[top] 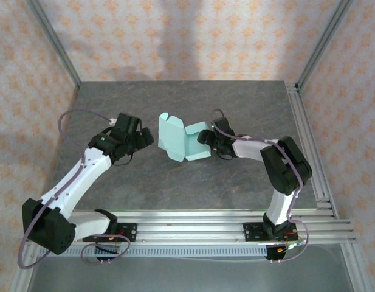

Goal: Fold the paper box

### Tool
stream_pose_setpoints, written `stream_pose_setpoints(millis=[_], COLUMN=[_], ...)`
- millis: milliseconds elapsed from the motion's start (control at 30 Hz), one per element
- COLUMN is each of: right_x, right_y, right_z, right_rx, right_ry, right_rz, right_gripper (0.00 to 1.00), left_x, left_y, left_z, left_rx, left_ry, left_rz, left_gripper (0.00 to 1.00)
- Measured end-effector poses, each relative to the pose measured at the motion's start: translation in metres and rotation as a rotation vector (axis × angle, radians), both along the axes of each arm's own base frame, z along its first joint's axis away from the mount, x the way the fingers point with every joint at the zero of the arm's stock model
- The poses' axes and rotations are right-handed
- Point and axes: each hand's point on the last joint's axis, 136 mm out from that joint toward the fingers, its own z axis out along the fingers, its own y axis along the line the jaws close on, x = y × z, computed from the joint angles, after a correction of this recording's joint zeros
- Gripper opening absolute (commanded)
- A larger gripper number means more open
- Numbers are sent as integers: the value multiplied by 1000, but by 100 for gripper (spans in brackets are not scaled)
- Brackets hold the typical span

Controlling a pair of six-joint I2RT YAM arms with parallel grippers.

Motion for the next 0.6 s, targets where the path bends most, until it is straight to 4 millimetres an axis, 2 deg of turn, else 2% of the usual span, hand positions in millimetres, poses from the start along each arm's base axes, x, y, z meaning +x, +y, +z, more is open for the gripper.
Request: stream_pose_setpoints(millis=[67, 233, 467, 600], right_x=[-1, -2, -1, -1], right_y=[-4, -5, -6, -6], right_z=[-1, -2, -1, -1], right_rx=[-11, -15, -10, -7], right_ry=[-2, -8, -14, -12], right_rz=[-8, -13, -15, -14], right_gripper=[82, 82, 81, 81], left_x=[1, 20, 45, 56], left_y=[-9, -33, -65, -79], left_z=[1, -1, -23, -22], left_rx=[-43, -139, -189, -206], left_ry=[-17, -44, 21, 29], left_rz=[-3, -43, -149, -218], left_gripper=[94, 90, 65, 63])
